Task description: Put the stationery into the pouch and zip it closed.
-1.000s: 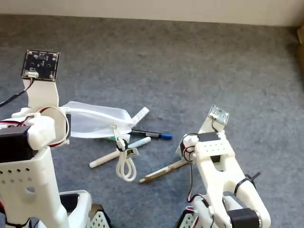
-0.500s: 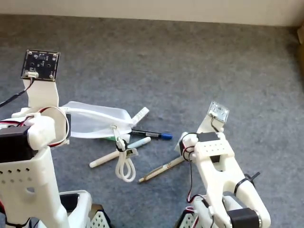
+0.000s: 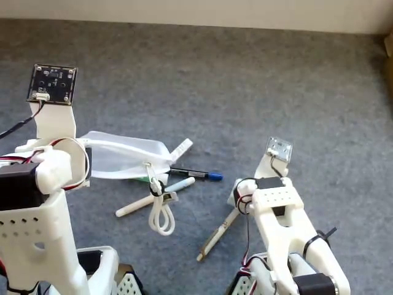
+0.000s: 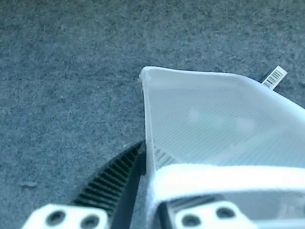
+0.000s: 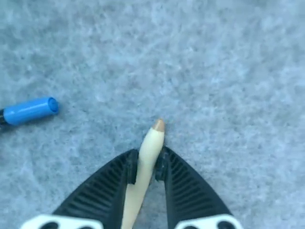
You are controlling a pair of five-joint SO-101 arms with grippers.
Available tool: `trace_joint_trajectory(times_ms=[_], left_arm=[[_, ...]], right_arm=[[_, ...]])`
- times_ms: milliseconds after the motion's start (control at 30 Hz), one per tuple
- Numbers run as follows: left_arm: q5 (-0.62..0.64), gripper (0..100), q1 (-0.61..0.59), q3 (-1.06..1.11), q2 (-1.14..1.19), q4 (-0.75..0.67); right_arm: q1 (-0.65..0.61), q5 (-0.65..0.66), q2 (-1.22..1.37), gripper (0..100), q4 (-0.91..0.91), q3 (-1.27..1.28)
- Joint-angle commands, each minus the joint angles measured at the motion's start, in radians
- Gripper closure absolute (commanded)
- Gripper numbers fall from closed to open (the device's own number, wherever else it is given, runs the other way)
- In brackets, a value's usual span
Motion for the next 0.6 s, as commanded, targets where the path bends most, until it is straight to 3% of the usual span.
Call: trace_joint_trajectory(times_ms=[0, 200, 400, 567], left_arm=[[0.009, 99, -0.007, -0.042, 0.001, 0.002], [0.009, 99, -0.007, -0.042, 0.004, 0.003], [0.009, 99, -0.002, -0.044, 0.008, 0.002], [0.009, 99, -0.002, -0.045, 0.01, -0.002]], right_arm=[[-0.015, 0.041, -0.008, 99.4, -0.001, 0.008], [-0.013, 0.046, -0.008, 99.4, 0.039, -0.038], [-0.016, 0.08, -0.008, 99.4, 0.364, -0.297], [-0.016, 0.169, -0.008, 99.4, 0.503, -0.473]])
